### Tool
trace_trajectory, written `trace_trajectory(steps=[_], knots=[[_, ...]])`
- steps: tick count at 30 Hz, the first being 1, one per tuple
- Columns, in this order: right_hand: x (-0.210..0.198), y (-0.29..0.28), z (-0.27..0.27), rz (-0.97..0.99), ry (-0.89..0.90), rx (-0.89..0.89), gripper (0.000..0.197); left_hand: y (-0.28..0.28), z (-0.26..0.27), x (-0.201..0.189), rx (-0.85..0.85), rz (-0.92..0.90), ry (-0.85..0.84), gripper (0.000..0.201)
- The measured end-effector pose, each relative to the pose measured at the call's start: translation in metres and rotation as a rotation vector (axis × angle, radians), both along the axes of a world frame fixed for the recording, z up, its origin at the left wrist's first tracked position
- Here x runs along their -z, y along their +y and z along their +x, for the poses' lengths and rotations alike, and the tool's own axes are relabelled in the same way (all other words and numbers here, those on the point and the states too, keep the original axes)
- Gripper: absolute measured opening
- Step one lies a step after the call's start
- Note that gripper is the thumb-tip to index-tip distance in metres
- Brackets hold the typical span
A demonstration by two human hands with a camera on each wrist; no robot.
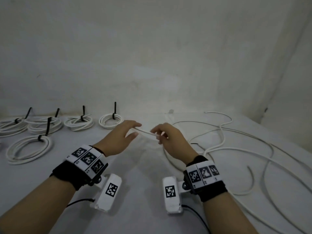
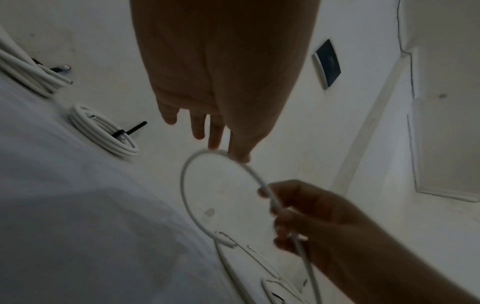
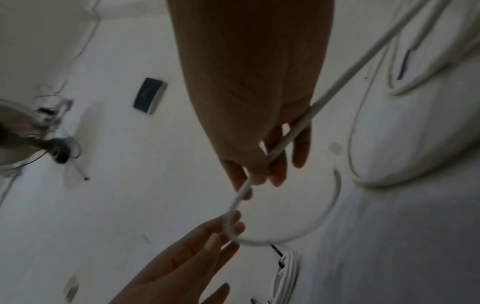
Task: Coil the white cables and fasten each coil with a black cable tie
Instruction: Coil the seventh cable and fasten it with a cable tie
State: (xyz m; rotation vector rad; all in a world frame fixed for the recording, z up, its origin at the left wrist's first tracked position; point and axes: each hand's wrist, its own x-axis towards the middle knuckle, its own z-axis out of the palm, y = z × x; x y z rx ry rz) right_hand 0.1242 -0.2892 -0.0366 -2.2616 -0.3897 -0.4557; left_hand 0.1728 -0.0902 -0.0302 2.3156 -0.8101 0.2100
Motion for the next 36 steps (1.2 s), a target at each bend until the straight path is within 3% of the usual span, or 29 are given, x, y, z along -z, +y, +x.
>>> trace_trajectory(steps=[1,6,11,15,18,21,23,27,31,36], knots=[[-0.005,0.003,-0.002,0.068,-0.048,-0.034,0.024,0.002,0.003,0.001,0.003,-0.051,-0.013,0.022],[-0.019,0.008,-0.009,0.277,-0.225,-0.047,0.021,0.027,0.016,-0.005,-0.050,-0.278,0.026,0.031],[-0.019,0.005,-0.007,0.396,-0.305,0.049,0.025,0.036,-0.003,-0.012,-0.065,-0.619,0.319,0.040],[-0.015,0.007,-0.005,0.371,-0.350,0.105,0.024,0.030,-0.020,-0.010,0.080,-0.938,0.728,0.048],[-0.017,-0.001,-0.003,0.413,-0.374,0.146,0.020,0.018,-0.032,0.005,0.178,-1.008,0.901,0.045],[-0.017,-0.004,0.000,0.531,-0.367,0.181,0.022,0.009,-0.039,0.014,0.242,-1.078,0.996,0.055],[-0.017,-0.003,-0.001,0.608,-0.347,0.193,0.022,0.008,-0.041,0.014,0.290,-1.123,1.042,0.051],[-0.015,-0.001,0.000,0.636,-0.362,0.238,0.021,0.014,-0.042,0.022,0.299,-1.165,1.088,0.052],[-0.009,-0.001,0.003,0.623,-0.339,0.237,0.017,0.025,-0.037,0.017,0.263,-1.301,0.940,0.037],[-0.001,0.001,0.000,0.291,-0.213,0.093,0.017,0.054,-0.027,0.001,0.237,-1.541,0.731,0.021]])
